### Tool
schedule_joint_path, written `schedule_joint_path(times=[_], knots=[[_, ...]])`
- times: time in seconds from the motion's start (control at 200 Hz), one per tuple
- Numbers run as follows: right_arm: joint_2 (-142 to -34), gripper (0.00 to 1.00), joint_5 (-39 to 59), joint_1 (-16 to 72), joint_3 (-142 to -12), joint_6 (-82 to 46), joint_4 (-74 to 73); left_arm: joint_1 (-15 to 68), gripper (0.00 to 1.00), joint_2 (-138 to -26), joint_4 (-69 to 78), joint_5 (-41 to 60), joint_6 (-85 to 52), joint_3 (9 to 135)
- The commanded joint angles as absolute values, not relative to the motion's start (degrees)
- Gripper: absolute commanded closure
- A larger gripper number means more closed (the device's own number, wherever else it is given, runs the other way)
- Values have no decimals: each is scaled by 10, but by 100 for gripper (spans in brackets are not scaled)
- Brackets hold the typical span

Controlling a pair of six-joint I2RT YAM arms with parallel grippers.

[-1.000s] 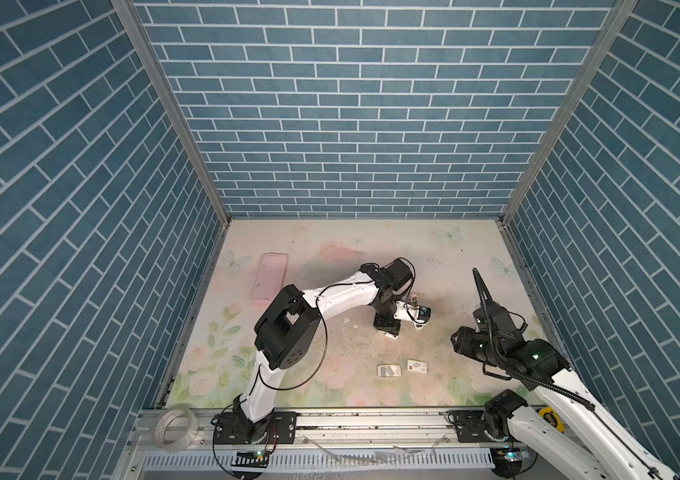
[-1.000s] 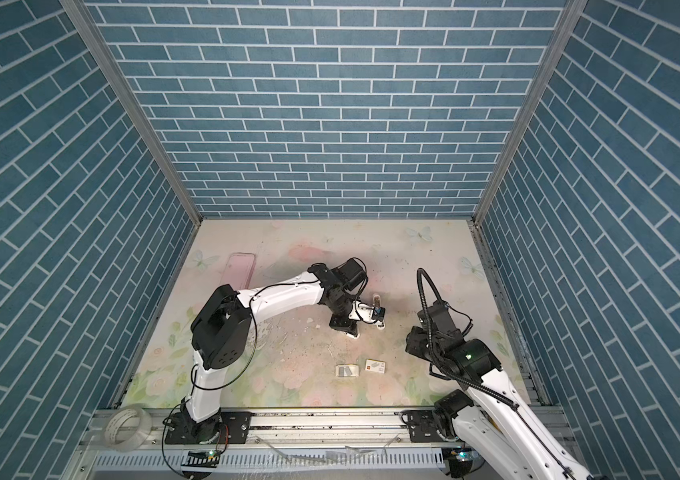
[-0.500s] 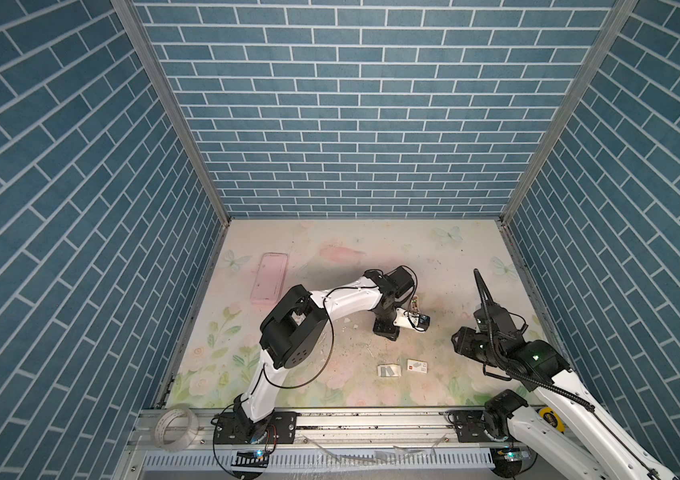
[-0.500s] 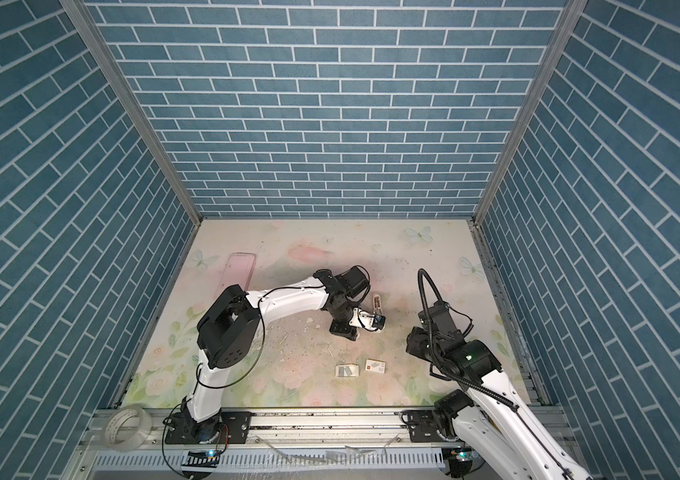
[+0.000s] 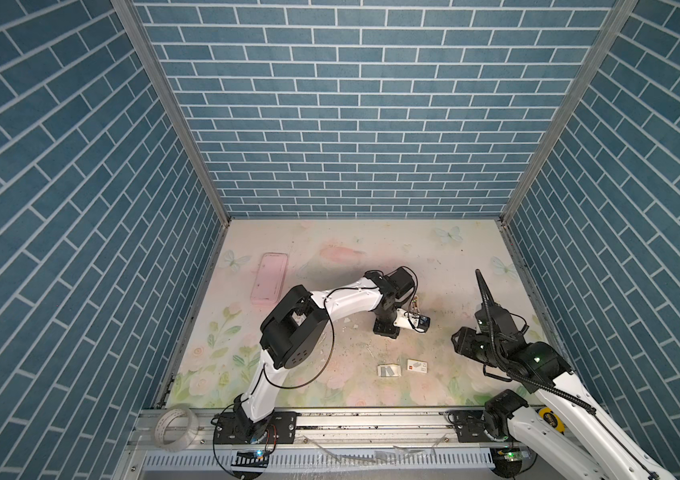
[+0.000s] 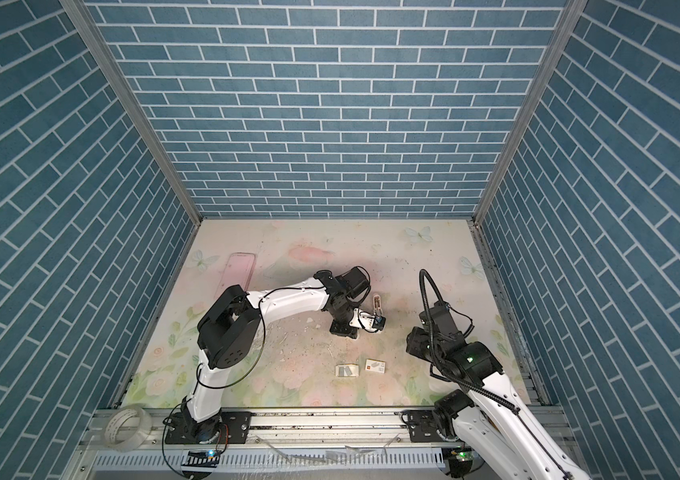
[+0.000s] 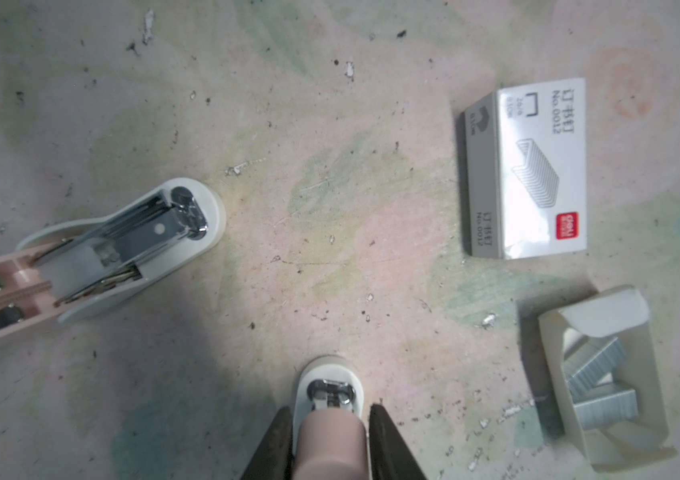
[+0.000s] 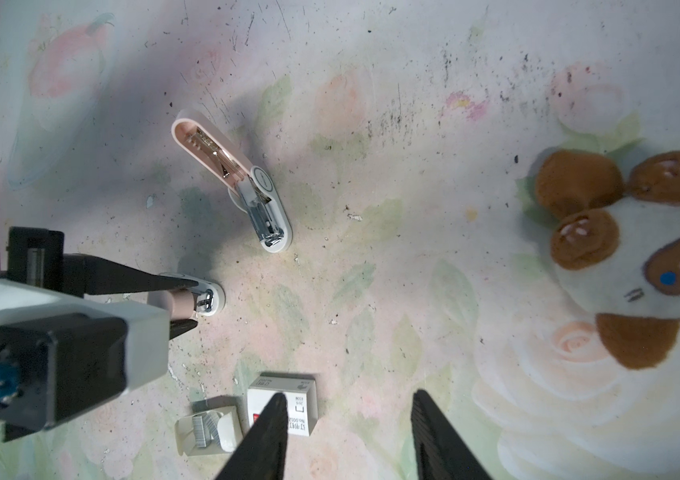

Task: Load the staples into the stapler

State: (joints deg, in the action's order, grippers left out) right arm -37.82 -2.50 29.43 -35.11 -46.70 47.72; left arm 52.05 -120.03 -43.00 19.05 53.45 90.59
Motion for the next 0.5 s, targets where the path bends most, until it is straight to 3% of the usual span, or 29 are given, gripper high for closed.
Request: schedule_joint_path(times=[0.0, 0.495], knots=[[-374, 51, -23, 291, -344, -475, 474, 525, 72, -1196, -436, 188, 538, 900], [-392, 53, 10, 290, -350, -459, 451, 524, 95, -1162, -446, 184, 529, 885]])
